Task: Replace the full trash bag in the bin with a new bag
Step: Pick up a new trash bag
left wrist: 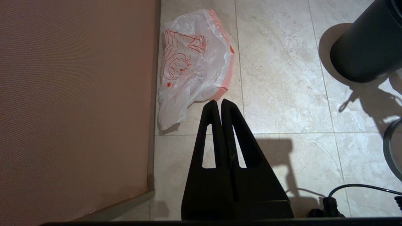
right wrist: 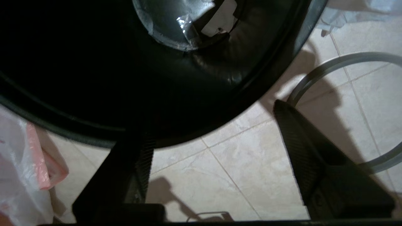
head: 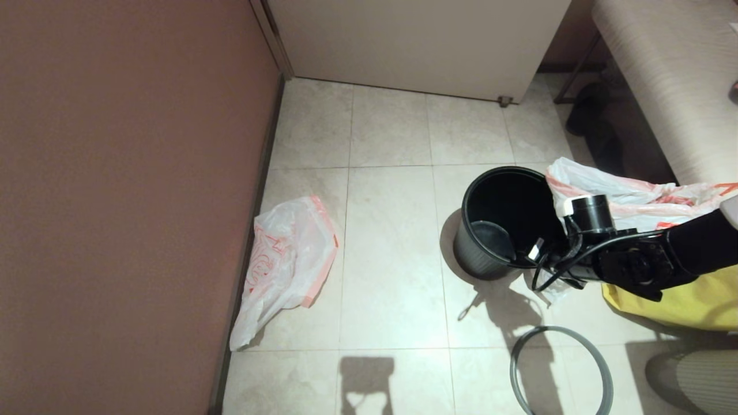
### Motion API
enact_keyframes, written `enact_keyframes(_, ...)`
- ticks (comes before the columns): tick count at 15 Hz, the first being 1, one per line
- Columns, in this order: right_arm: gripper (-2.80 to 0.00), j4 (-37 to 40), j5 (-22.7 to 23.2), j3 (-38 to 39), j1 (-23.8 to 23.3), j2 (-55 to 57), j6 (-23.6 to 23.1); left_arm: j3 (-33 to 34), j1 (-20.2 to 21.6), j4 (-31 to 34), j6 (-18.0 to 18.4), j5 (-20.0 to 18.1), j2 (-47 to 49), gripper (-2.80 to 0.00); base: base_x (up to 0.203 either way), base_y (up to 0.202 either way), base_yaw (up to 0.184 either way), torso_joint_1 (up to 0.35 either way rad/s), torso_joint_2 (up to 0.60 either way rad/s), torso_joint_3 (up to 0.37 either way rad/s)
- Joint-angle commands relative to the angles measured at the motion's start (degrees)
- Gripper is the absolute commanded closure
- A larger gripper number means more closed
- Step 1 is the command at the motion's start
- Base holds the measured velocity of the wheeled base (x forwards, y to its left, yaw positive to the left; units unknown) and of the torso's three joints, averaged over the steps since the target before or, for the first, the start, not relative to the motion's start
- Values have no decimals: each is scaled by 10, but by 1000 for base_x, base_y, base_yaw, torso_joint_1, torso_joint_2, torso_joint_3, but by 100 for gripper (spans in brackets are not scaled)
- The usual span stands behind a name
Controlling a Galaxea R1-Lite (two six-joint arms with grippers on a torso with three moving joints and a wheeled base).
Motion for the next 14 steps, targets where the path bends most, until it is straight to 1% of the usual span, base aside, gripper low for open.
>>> enact_keyframes(1, 0, -1, -12, -33, -1, 59, 3, 0, 0, 0, 0, 0, 0, 0, 0, 0, 0, 0, 0, 0)
enact_keyframes(3, 0, 1, -32, -64, -8, 81, 4, 0, 0, 0, 0, 0, 0, 0, 0, 0, 0, 0, 0, 0)
enact_keyframes(5, 0, 32, -37, -87, -10, 81, 4, 0, 0, 0, 0, 0, 0, 0, 0, 0, 0, 0, 0, 0)
enact_keyframes(9, 0, 80, -35, -72, 4, 16, 5, 0, 0, 0, 0, 0, 0, 0, 0, 0, 0, 0, 0, 0)
enact_keyframes(11, 0, 90, -28, -28, 44, -26, 3, 0, 0, 0, 0, 0, 0, 0, 0, 0, 0, 0, 0, 0)
enact_keyframes(14, 0, 91, -21, 9, 116, -50, -21, 0, 0, 0, 0, 0, 0, 0, 0, 0, 0, 0, 0, 0)
